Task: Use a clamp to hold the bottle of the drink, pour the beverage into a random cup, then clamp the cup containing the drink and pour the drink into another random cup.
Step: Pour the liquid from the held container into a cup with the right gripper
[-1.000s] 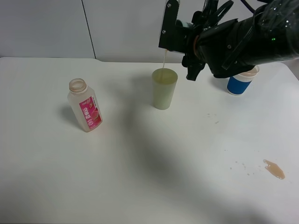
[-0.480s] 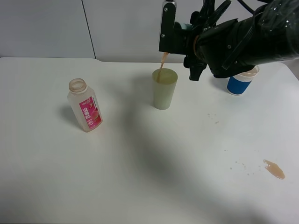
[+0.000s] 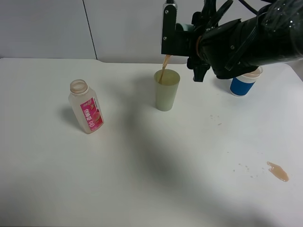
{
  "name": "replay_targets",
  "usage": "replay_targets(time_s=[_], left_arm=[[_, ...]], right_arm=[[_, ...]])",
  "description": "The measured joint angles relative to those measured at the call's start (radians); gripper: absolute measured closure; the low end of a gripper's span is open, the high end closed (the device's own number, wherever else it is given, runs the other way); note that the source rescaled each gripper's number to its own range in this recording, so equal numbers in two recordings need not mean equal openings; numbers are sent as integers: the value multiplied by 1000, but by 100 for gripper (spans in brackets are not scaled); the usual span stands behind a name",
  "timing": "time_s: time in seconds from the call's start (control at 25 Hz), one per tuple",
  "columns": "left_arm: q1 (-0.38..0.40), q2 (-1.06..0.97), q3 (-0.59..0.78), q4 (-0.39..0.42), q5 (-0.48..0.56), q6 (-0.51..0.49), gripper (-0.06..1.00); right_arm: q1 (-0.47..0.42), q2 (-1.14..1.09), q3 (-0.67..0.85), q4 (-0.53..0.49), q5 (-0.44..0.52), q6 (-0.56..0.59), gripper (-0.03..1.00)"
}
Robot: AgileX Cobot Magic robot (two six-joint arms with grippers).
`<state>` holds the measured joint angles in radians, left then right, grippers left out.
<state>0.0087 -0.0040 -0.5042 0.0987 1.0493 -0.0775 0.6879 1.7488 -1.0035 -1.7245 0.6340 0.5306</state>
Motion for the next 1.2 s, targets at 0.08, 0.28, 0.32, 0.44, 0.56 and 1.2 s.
replay_targets(time_s=[0.08,0.28,0.32,0.44,0.56,1.2], left_arm=[[0,0,0,0,0,0,-6],[0,0,0,0,0,0,-6],[0,0,0,0,0,0,-6],[0,0,0,0,0,0,-6],[0,0,0,0,0,0,-6],[0,0,0,0,0,0,-6]], right_arm=[[0,0,0,0,0,-23,95],[0,0,0,0,0,-66,95],[0,0,0,0,0,-72,95],[0,0,0,0,0,-91,95],[0,0,0,0,0,-108,95],[0,0,0,0,4,-222,95]])
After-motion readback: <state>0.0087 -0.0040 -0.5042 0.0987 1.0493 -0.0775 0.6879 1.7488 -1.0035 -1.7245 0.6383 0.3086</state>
